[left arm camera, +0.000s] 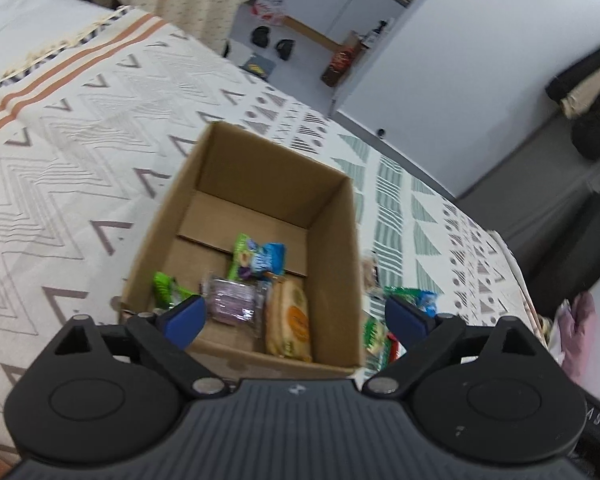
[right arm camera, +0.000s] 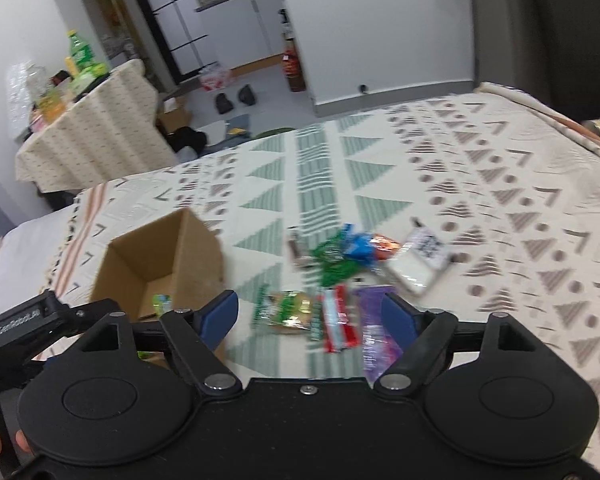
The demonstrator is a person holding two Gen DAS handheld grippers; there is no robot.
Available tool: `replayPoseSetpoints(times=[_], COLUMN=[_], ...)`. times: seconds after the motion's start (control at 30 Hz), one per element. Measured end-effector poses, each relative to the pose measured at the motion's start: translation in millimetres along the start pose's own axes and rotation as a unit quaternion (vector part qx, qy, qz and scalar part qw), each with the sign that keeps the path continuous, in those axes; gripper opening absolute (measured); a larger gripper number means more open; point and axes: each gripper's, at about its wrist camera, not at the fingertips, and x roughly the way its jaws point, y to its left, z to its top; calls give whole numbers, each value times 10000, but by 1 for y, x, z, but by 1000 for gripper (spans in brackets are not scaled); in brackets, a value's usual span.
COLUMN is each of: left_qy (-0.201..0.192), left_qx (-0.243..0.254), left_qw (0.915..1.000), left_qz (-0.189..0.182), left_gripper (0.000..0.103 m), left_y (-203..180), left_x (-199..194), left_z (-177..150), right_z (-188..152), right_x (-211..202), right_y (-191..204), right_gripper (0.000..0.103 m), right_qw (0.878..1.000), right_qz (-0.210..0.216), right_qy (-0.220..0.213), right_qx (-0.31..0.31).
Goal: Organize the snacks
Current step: 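Drop the purple snack into the box with the left tool while the right drops the biscuit, then grasp the red-striped bar with the left tool while the right grasps the white packet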
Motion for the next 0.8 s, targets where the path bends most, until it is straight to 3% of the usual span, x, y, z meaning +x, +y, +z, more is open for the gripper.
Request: replayPoseSetpoints(times=[0.13, 0.57, 0.8], left_qy=[148, 22, -150], left_qx=[252, 678, 1105], left_qw=[9994, 9967, 9924], left_qz=[-171, -438, -525], left_gripper=[97, 97, 96], left_y=[-12, -43, -67], left_x=[4, -2, -2], left_z=[-8, -25, -37], right_z=[2, 19, 5], right_x=[-11, -27, -5], right_y=[-15, -49, -78], right_gripper=[84, 93, 93], right_qw=[9998, 9993, 9944], right_qz=[-175, -285, 54], right_qy=[-49, -180, -382], right_qx=[6, 139, 989])
